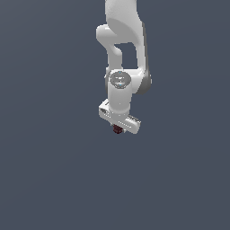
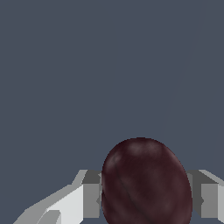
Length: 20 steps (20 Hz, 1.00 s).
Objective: Pick up the object and move it to a goal position.
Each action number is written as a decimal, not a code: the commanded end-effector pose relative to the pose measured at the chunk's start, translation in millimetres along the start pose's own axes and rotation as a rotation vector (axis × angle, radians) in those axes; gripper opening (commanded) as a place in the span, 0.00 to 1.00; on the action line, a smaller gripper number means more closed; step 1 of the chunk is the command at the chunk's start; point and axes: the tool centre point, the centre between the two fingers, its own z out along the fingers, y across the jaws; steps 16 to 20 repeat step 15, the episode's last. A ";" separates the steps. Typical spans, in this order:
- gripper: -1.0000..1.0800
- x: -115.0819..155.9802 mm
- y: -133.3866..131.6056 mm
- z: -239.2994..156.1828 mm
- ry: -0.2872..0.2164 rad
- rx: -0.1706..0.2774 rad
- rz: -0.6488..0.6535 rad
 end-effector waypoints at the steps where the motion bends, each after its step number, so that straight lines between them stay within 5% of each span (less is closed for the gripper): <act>1: 0.00 -2.8 6.3 -20.2 0.001 0.001 0.000; 10: 0.00 -8.7 20.3 -66.8 0.001 0.001 0.001; 20: 0.00 -9.4 22.3 -74.2 0.002 0.000 0.001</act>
